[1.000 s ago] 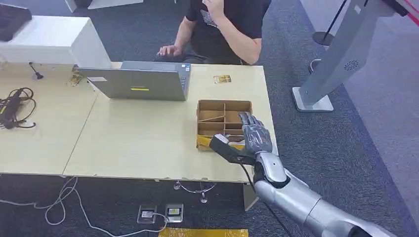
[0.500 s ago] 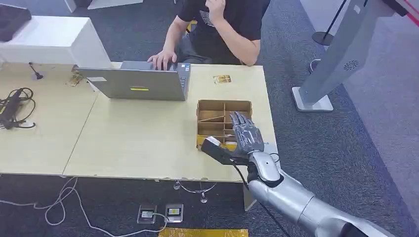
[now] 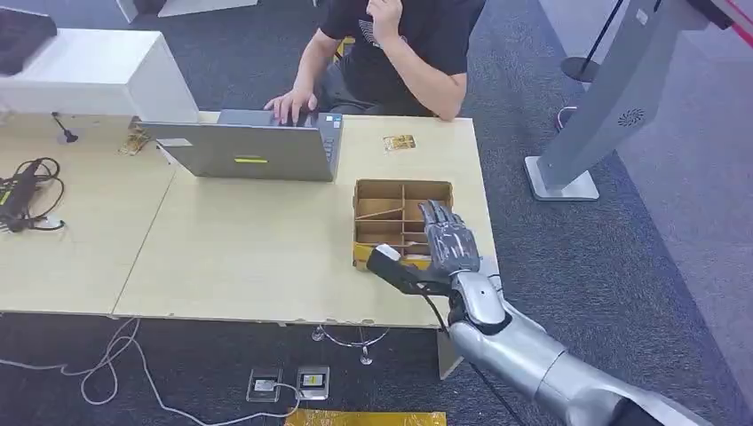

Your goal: Pass the card to the sensor for recognition and then transmit it.

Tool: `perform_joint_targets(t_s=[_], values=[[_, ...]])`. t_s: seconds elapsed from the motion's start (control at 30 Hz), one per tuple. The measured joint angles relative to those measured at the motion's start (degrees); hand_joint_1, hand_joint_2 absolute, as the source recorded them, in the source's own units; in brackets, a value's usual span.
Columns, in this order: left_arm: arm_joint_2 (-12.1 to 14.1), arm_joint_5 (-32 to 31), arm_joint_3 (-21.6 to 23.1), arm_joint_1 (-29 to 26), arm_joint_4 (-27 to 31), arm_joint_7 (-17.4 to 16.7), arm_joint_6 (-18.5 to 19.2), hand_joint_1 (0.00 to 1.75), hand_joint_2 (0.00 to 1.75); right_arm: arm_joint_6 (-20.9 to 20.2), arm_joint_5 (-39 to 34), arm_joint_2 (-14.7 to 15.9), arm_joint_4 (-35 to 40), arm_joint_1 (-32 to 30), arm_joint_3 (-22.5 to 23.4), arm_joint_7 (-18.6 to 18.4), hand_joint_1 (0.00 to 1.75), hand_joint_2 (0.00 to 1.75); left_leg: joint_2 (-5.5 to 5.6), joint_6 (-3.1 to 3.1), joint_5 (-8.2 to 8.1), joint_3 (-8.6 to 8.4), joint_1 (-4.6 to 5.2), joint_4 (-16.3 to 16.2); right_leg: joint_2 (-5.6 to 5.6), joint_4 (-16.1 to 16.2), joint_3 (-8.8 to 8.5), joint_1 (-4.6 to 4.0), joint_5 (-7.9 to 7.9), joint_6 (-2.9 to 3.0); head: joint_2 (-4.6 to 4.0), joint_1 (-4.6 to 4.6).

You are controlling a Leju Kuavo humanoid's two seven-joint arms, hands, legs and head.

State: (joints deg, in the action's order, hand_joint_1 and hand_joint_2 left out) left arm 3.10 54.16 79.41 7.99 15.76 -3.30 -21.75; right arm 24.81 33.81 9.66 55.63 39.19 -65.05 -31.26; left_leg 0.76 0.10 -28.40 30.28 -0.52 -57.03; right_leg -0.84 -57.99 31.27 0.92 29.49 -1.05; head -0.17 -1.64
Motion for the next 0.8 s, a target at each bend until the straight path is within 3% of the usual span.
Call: perform_joint_targets(t_s=[0.77, 0.8], values=[[0.00, -0.76, -0.02, -0.03, 0.00, 0.00, -0.20, 0.00, 0.00, -0.26, 2.27, 0.15, -1.33, 0.01, 0.07, -1.05, 0.00, 1.75, 0.00, 0.00, 0.00, -0.01, 0.00, 0.00, 0.00, 0.00, 0.00, 0.00, 0.00, 0.00, 0.00, 0.00], [0.00, -0.76, -0.02, -0.03, 0.00, 0.00, -0.20, 0.00, 0.00, -0.26, 2.27, 0.15, -1.35, 0.01, 0.07, -1.05, 1.59, 1.75, 0.00, 0.00, 0.00, -0.01, 0.00, 0.00, 0.00, 0.00, 0.00, 0.00, 0.00, 0.00, 0.00, 0.00]])
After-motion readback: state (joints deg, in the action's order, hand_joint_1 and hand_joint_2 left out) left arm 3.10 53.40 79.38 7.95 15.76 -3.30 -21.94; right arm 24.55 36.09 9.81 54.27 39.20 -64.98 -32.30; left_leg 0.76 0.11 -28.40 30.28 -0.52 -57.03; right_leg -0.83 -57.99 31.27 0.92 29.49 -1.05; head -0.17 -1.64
